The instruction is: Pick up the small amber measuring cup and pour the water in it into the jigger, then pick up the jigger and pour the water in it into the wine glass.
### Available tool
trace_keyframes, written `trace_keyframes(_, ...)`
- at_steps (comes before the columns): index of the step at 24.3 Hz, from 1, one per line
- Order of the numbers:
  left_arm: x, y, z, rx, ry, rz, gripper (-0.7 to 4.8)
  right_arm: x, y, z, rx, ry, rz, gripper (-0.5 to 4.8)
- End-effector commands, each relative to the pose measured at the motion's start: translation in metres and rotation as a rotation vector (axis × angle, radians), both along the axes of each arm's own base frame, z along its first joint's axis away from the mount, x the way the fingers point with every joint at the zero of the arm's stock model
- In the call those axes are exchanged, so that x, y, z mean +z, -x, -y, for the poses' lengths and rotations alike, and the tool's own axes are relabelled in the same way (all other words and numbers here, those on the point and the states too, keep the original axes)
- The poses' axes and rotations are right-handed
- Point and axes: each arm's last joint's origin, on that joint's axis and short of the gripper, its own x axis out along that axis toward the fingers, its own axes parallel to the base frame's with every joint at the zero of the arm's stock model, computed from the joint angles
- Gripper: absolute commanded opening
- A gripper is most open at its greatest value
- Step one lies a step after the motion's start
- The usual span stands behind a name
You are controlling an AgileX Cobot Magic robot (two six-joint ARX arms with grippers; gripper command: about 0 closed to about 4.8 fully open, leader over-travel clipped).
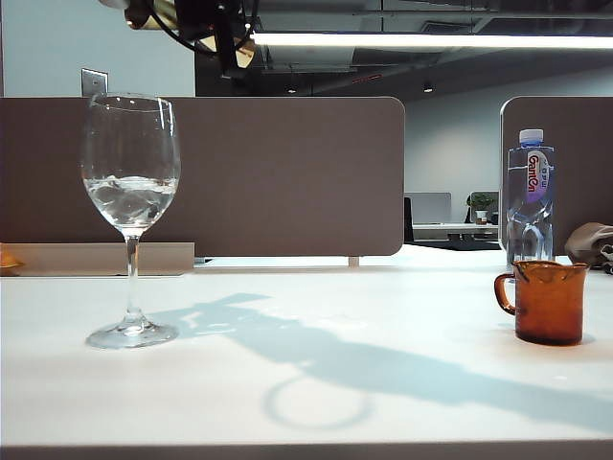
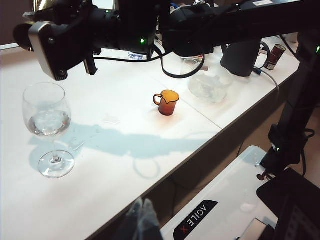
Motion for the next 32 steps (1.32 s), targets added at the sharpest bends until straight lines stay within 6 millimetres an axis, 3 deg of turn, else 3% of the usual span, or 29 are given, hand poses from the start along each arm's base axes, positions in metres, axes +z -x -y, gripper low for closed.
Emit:
trace_keyframes(1,0.0,0.001,0.0,-0.004,-0.001,0.003,-0.02,0.001,0.004,0.0,-0.036,-0.05,-0.061,-0.05)
trace_keyframes(7,0.0,0.001,0.0,-0.004,-0.001,0.003,-0.02,0.005,-0.001,0.013,-0.201,-0.31,-0.205,-0.04)
trace_keyframes(14,0.0,0.001,0.0,-0.004,-0.001,0.003,-0.02,-0.005,-0.003,0.064,-0.288,-0.732,-0.468,-0.04)
trace_keyframes(17,0.0,0.001,0.0,-0.004,-0.001,0.003,-0.02,-0.036,0.0,0.1,-0.231,-1.025,-0.676,-0.04)
trace_keyframes(23,0.0,0.001,0.0,-0.004,-0.001,0.003,-0.02,-0.112,0.004,0.135,-0.13,-1.378,-0.845,-0.04)
trace_keyframes(26,0.0,0.001,0.0,-0.004,-0.001,0.003,-0.02,-0.14,0.002,0.141,-0.159,-1.397,-0.903,-0.04)
trace_keyframes(32,0.0,0.001,0.0,-0.004,-0.001,0.003,-0.02,-0.166,-0.003,0.136,-0.164,-1.366,-1.009,-0.05)
